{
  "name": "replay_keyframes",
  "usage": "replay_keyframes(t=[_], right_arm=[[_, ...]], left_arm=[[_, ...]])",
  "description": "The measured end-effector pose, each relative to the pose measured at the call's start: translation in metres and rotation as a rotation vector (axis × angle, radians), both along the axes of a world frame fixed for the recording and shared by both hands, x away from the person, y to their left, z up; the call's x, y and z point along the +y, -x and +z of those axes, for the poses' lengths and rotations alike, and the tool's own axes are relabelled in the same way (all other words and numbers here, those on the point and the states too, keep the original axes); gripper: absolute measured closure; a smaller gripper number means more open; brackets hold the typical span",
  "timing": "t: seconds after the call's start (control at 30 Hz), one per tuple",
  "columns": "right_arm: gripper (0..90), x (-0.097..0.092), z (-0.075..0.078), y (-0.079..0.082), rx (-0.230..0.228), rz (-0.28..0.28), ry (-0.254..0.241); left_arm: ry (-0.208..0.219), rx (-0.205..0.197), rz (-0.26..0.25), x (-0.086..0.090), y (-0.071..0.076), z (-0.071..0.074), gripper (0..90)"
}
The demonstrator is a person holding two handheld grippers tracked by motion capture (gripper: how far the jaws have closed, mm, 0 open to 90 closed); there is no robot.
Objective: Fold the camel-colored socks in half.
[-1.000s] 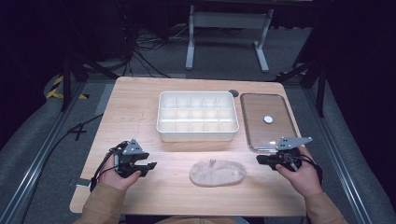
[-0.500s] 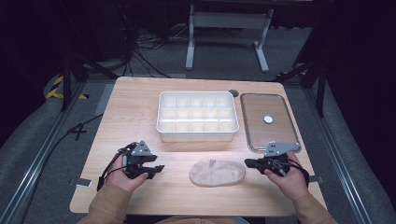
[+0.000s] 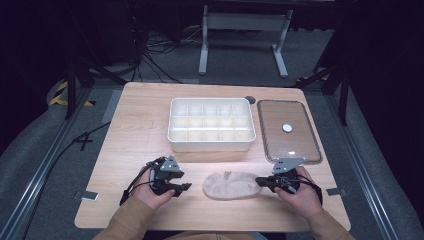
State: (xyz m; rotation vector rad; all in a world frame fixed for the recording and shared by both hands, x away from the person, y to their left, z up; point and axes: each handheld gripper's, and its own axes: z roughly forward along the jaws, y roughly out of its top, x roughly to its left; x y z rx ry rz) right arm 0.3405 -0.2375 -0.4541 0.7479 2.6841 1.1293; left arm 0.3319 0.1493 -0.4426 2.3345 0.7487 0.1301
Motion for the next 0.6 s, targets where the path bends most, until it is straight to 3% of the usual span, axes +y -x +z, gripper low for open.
replay_keyframes(t=[0.2,0.33,0.6], right_arm=[[89.7,-0.001,-0.009,0.004,0.038,-0.01,0.039],[89.7,-0.001,-0.012,0.006,0.048,-0.014,0.043],[89.7,-0.002,-0.013,0.007,0.045,-0.027,0.03]], left_arm=[[0.009,0.007,-0.027,-0.009,-0.002,-0.001,48.9],[0.04,0.021,-0.04,-0.017,-0.005,-0.002,48.8],[0.022,0.049,-0.094,-0.039,-0.009,-0.014,49.3]])
